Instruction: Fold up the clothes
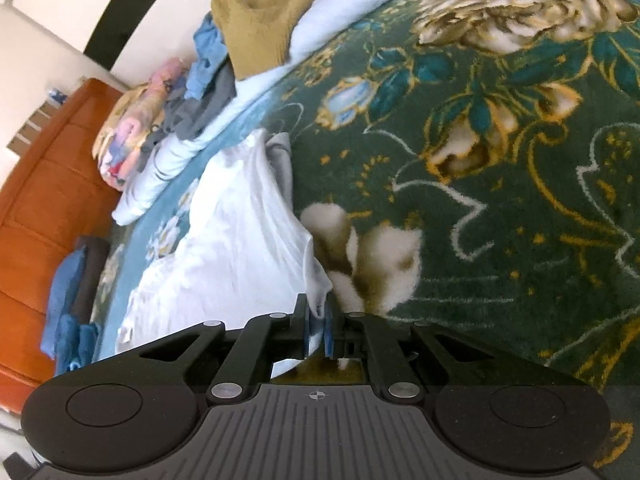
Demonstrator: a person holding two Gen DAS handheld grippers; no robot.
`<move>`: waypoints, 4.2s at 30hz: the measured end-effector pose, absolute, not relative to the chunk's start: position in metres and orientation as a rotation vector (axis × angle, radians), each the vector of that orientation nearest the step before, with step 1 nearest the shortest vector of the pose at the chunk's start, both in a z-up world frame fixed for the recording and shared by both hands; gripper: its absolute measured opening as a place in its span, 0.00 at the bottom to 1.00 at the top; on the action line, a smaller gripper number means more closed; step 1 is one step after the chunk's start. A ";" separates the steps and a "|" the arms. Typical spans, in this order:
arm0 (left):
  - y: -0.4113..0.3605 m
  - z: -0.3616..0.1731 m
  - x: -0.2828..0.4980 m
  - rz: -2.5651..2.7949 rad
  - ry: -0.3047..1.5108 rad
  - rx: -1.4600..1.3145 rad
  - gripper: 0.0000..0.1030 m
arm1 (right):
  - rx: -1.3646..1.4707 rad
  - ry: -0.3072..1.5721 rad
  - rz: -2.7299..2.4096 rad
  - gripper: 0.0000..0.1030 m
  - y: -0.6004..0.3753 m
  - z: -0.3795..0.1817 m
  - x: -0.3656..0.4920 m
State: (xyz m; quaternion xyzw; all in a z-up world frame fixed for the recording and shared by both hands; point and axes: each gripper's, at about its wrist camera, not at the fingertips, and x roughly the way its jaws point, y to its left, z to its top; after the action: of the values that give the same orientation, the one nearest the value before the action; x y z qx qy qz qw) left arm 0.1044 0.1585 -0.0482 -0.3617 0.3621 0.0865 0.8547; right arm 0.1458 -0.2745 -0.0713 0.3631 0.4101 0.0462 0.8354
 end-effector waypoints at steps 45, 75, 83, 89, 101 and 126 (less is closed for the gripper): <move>0.034 -0.043 0.271 -0.116 0.913 -0.462 0.00 | 0.698 0.897 0.529 0.37 -0.313 -0.082 0.309; 0.014 -0.028 0.210 -0.279 0.838 -0.523 0.01 | 0.528 0.983 0.437 0.11 -0.281 -0.052 0.324; -0.030 -0.032 0.156 -0.409 0.982 -0.614 0.01 | 0.515 1.026 0.431 0.20 -0.289 -0.048 0.330; -0.067 -0.044 0.155 -0.442 1.093 -0.632 0.05 | 0.553 1.040 0.450 0.28 -0.302 -0.049 0.338; -0.074 -0.089 0.161 -0.306 1.042 -1.072 0.12 | 0.619 1.077 0.473 0.27 -0.302 -0.067 0.352; -0.046 -0.074 0.152 -0.271 0.919 -1.254 0.00 | 0.529 1.075 0.428 0.08 -0.287 -0.049 0.347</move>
State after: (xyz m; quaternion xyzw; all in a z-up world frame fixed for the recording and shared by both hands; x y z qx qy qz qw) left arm 0.1516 -0.0455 -0.0740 -0.5641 0.4132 -0.1220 0.7044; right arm 0.3466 -0.2870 -0.0491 0.2469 0.5020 0.1998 0.8044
